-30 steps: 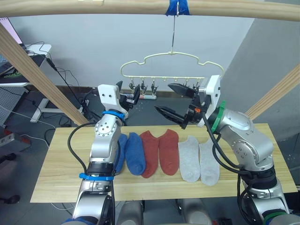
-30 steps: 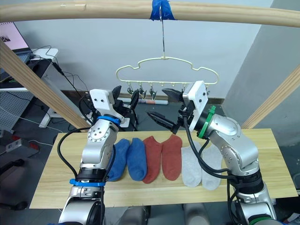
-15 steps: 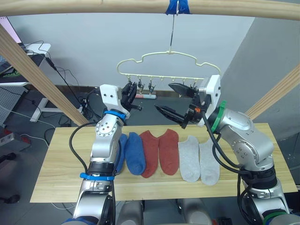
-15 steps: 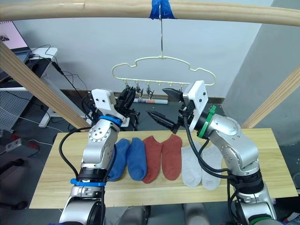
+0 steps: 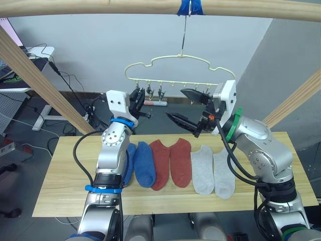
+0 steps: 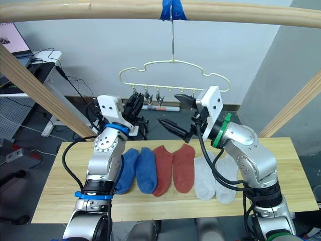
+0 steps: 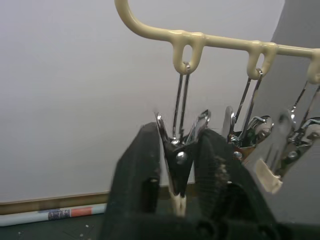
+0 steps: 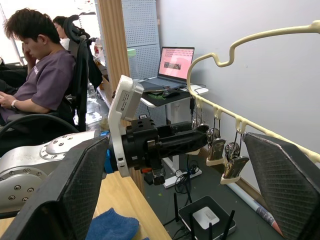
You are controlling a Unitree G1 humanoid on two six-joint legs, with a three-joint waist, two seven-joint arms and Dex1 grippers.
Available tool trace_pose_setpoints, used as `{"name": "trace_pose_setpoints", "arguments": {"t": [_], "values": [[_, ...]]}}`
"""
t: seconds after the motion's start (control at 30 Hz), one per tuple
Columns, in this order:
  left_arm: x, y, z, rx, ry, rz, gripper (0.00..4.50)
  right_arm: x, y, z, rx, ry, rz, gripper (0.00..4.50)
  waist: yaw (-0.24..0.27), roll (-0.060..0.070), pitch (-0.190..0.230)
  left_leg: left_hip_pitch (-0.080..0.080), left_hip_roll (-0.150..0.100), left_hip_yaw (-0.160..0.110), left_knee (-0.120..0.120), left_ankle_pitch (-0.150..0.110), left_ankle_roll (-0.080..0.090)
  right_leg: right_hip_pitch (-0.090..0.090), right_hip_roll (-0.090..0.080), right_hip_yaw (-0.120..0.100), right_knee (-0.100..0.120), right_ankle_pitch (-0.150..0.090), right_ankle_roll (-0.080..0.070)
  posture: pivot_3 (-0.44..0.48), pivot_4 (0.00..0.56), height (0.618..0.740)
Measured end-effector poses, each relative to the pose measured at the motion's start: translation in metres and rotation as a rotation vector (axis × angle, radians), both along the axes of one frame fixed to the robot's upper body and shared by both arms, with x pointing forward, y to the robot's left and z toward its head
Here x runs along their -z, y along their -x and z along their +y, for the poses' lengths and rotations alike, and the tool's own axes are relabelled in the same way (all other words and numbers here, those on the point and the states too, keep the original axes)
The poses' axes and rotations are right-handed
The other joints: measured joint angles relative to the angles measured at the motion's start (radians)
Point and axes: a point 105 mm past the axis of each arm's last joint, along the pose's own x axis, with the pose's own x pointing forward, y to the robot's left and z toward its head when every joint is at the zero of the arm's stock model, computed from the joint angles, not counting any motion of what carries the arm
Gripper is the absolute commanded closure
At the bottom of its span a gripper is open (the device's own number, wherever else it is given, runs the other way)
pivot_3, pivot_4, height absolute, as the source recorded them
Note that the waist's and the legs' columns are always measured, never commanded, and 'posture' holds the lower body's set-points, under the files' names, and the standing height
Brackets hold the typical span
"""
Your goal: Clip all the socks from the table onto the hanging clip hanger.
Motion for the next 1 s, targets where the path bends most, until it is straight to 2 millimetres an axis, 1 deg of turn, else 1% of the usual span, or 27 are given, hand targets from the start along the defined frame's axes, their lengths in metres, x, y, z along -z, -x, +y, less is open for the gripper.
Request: {"name": "trace_pose_setpoints", "arguments": {"t": [0.13, 0.9, 1.0], "values": [[-0.0004, 0.0003, -0.0006, 0.003, 0.0, -0.002, 1.41, 0.0001, -0.0001, -0.0003, 0.001, 0.002, 0.0, 0.0, 0.0, 0.0, 0.0, 0.0, 0.0, 0.0, 0.0, 0.0, 0.0, 0.0, 0.0, 0.0, 0.0, 0.0, 0.0, -0.152, 0.27, 0.74], [-0.0054, -0.0006, 0.0002, -0.008, 0.005, -0.018, 1.41, -0.0001, -0.0001, -0.0003, 0.001, 0.002, -0.002, 0.0, 0.0, 0.0, 0.0, 0.0, 0.0, 0.0, 0.001, 0.0, 0.0, 0.0, 0.0, 0.0, 0.001, 0.0, 0.0, -0.148, 0.267, 0.74], [-0.0071, 0.0002, -0.0002, -0.003, 0.006, -0.031, 1.99, -0.0001, -0.0001, -0.0003, 0.001, 0.002, -0.002, 0.0, 0.0, 0.0, 0.0, 0.0, 0.0, 0.0, 0.001, 0.0, 0.0, 0.0, 0.0, 0.0, 0.001, 0.0, 0.0, -0.148, 0.268, 0.74]]}}
